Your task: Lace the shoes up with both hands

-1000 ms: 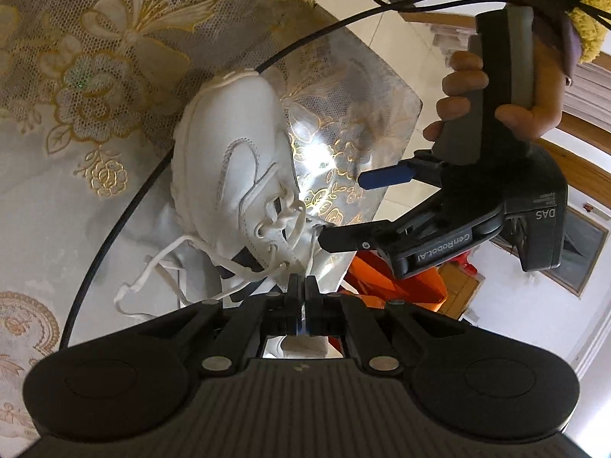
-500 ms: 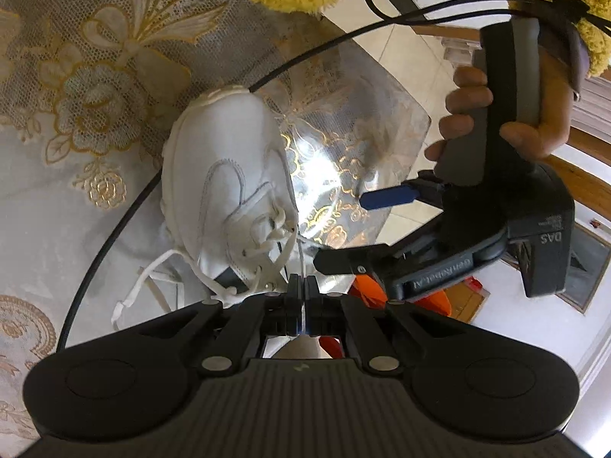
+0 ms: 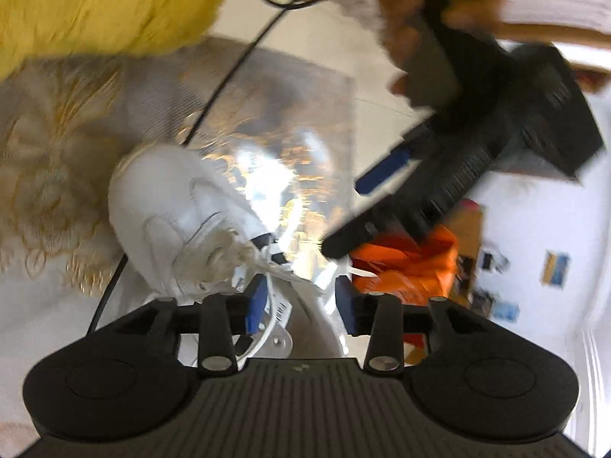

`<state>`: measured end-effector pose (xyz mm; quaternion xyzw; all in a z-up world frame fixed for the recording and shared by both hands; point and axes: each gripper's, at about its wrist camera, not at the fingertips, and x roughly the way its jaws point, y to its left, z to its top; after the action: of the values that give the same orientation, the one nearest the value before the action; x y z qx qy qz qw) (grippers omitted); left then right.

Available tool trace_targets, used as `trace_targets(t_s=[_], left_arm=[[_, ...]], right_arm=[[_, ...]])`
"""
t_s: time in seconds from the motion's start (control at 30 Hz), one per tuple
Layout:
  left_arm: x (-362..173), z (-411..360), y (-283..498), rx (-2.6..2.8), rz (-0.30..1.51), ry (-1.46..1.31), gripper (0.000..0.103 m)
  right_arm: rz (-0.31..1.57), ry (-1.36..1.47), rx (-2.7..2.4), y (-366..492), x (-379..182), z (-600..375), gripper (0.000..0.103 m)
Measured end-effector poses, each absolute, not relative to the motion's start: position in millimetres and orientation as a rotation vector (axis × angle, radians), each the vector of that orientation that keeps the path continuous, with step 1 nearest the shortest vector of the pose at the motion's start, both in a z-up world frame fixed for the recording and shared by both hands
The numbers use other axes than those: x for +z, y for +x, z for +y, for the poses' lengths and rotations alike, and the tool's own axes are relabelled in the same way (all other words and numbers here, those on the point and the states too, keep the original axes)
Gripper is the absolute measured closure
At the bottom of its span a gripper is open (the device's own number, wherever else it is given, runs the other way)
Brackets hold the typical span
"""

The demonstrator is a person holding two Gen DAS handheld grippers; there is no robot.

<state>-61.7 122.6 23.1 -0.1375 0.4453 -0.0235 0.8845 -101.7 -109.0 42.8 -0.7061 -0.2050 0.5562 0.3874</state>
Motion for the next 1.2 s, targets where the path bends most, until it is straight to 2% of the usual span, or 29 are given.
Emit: trace_targets(t_s=[0.07, 0.1, 0.17, 0.2, 0.27, 0.37, 0.47, 0.6, 0.7, 0.83, 0.87, 0.9, 1.0, 1.1, 1.2], left_arm=[[25, 117, -67, -0.051, 0.913, -0.268, 0.012], [25, 114, -69, -0.062, 0.912, -0.257, 0.022], [24, 105, -70, -0.097, 0.916, -0.226, 0.033], [23, 99, -69, -0.118, 0.921, -0.206, 0.043], [21, 87, -66, -0.157, 0.935, -0.168, 0.053], [18, 77, -65, -0.161, 0.947, -0.139, 0.053], [18, 86, -69, -0.143, 0.963, -0.16, 0.049], [20, 98, -74, -0.114, 0.993, -0.084, 0.029], [18, 110, -71, -0.171, 1.01, -0.071, 0.026], [19, 130, -60, -0.355, 1.003, -0.146, 0.026], [21, 137, -57, -0.419, 0.998, -0.17, 0.03], [24, 143, -54, -0.474, 1.001, -0.173, 0.027], [31, 162, -50, -0.627, 0.987, -0.116, 0.022], [26, 175, -52, -0.701, 0.985, -0.029, 0.018], [11, 183, -55, -0.717, 1.006, 0.067, 0.018]], right_arm=[[-0.471, -1.714, 1.352, -97, 41, -106, 0.06], [-0.443, -1.682, 1.316, -95, 42, -107, 0.06], [-0.382, -1.619, 1.24, -87, 40, -109, 0.06], [-0.336, -1.574, 1.201, -86, 40, -110, 0.06], [-0.231, -1.468, 1.131, -87, 44, -110, 0.06], [0.042, -1.159, 1.073, -78, 57, -112, 0.06], [0.406, -0.703, 1.023, -63, 58, -104, 0.06], [0.667, -0.236, 0.855, -52, 39, -94, 0.062], [0.685, -0.082, 0.784, -60, 27, -78, 0.062], [0.698, -0.083, 0.737, -67, 29, -55, 0.067], [0.711, -0.066, 0.726, -71, 35, -58, 0.067], [0.727, -0.039, 0.714, -72, 35, -56, 0.069], [0.807, 0.138, 0.612, -73, 40, -57, 0.071], [0.858, 0.29, 0.522, -68, 38, -53, 0.08], [0.914, 0.329, 0.438, -68, 35, -38, 0.08]])
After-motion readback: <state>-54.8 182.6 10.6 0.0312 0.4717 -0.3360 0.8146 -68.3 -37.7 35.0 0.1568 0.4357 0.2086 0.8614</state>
